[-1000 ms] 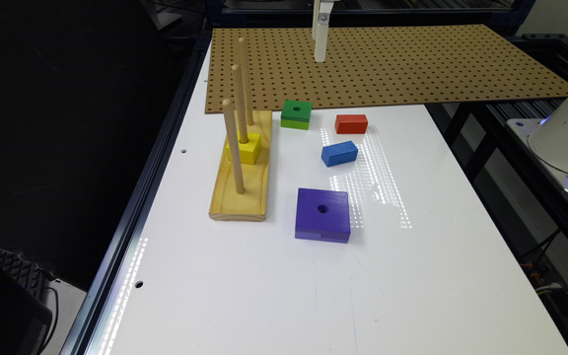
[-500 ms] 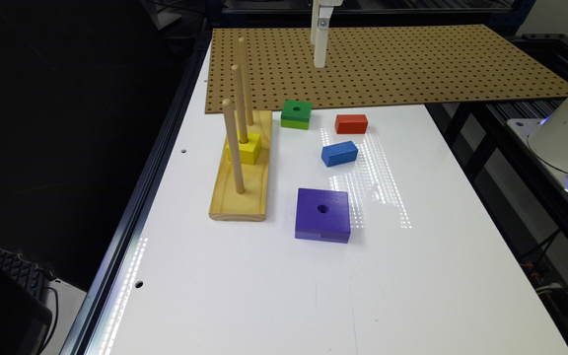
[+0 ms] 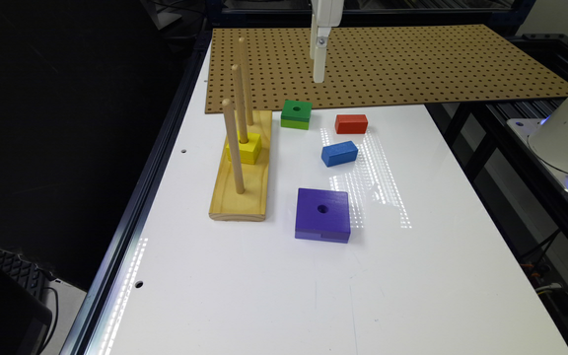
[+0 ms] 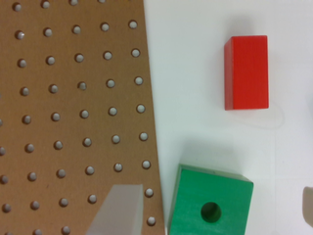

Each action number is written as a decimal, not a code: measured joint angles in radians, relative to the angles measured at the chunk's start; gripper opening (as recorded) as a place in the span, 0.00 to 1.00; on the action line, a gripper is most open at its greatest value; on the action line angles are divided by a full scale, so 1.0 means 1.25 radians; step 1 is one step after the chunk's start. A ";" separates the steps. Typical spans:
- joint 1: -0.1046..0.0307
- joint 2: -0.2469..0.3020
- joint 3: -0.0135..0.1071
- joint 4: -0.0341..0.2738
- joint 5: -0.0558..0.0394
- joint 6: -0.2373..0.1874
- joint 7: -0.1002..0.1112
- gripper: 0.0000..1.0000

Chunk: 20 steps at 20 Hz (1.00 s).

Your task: Pick up green block.

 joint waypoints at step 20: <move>0.000 0.078 0.005 0.022 0.0001 0.071 0.004 1.00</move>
